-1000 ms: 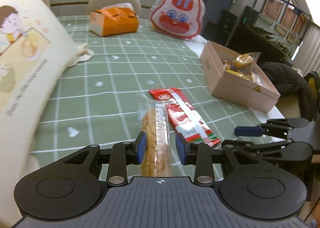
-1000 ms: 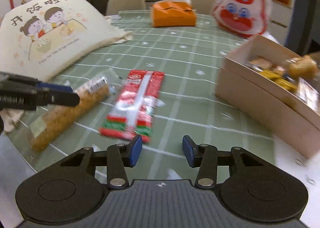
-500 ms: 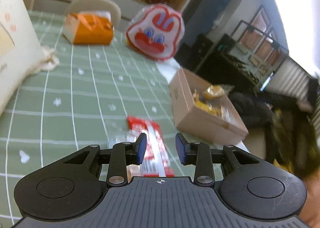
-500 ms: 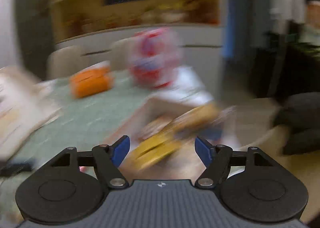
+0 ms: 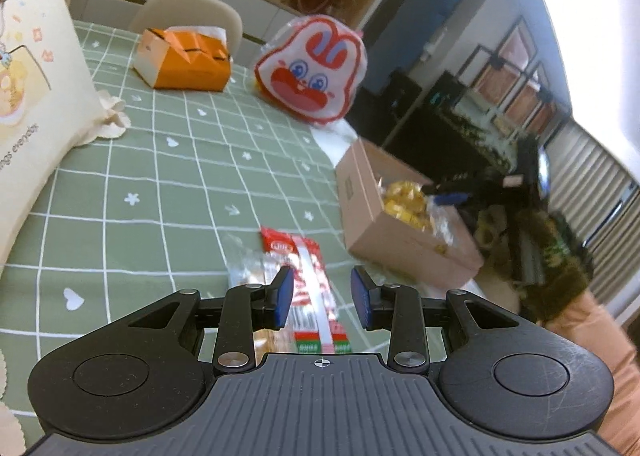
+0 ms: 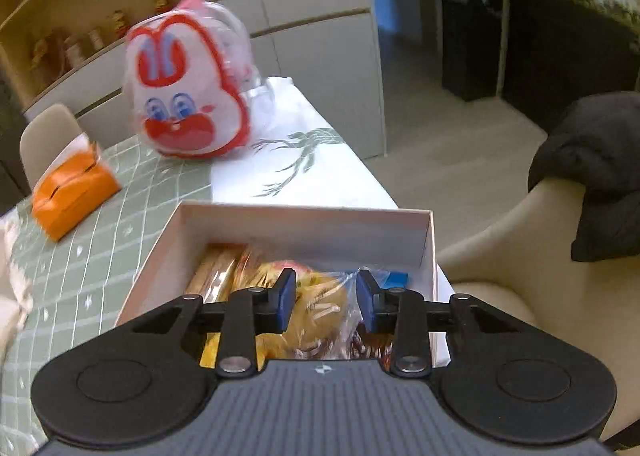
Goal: Organize snacks
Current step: 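Grasp the long bread-stick packet with the left gripper while the right gripper moves to the red strip packet, then grasp the red spicy-strip packet with the right gripper and lift it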
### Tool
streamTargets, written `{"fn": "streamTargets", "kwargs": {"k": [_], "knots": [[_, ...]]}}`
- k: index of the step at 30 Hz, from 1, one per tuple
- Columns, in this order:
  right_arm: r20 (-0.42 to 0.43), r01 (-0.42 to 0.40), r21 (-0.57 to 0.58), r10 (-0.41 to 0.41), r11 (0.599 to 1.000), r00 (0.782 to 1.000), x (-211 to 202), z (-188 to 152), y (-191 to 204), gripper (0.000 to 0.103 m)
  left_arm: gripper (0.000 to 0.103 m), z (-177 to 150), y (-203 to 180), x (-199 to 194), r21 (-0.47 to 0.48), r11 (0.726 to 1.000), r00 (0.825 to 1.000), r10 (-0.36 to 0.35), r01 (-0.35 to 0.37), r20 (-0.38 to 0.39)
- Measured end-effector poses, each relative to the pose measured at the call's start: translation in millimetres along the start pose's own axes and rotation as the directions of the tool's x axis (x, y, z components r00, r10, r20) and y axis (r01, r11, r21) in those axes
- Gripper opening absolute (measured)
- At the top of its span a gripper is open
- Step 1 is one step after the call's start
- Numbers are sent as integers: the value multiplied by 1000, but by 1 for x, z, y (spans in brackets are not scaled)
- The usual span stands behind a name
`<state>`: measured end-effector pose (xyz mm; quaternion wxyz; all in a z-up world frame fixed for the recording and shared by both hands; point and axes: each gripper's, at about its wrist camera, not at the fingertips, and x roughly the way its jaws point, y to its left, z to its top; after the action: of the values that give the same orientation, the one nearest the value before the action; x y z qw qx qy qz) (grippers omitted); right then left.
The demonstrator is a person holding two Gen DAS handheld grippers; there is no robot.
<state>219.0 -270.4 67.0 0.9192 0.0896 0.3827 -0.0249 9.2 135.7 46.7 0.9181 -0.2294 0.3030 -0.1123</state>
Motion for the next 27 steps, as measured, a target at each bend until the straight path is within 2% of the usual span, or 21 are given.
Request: {"fn": "streamTargets", "kwargs": {"k": [5, 8, 10, 13, 16, 20, 25, 27], "knots": [[80, 26, -78, -19, 997, 997, -45, -25, 17, 34, 36, -8, -9, 10, 77, 995, 997, 68, -64, -47], [149, -15, -147, 37, 989, 988, -82, -43, 40, 48, 36, -9, -9, 9, 101, 987, 992, 126, -123, -28], [151, -96, -189, 126, 977, 981, -99, -59, 58, 60, 36, -9, -8, 9, 115, 979, 985, 169, -167, -16], [45, -241, -248, 260, 938, 965, -104, -86, 96, 60, 36, -8, -2, 8, 115, 973, 979, 201, -198, -14], [-74, -327, -292, 320, 899, 945, -95, -110, 134, 60, 36, -4, 7, 6, 75, 977, 980, 200, -199, -13], [-132, -342, -307, 316, 888, 939, -77, -127, 168, 60, 36, 3, 19, -3, 12, 986, 986, 168, -168, -4], [-214, -337, -305, 281, 891, 936, -38, -143, 186, 63, 36, 6, 22, -11, -19, 987, 987, 160, -160, 17], [-192, -333, -330, 282, 883, 940, -38, -151, 192, 66, 36, 6, 20, -9, -9, 987, 987, 160, -160, 7]]}}
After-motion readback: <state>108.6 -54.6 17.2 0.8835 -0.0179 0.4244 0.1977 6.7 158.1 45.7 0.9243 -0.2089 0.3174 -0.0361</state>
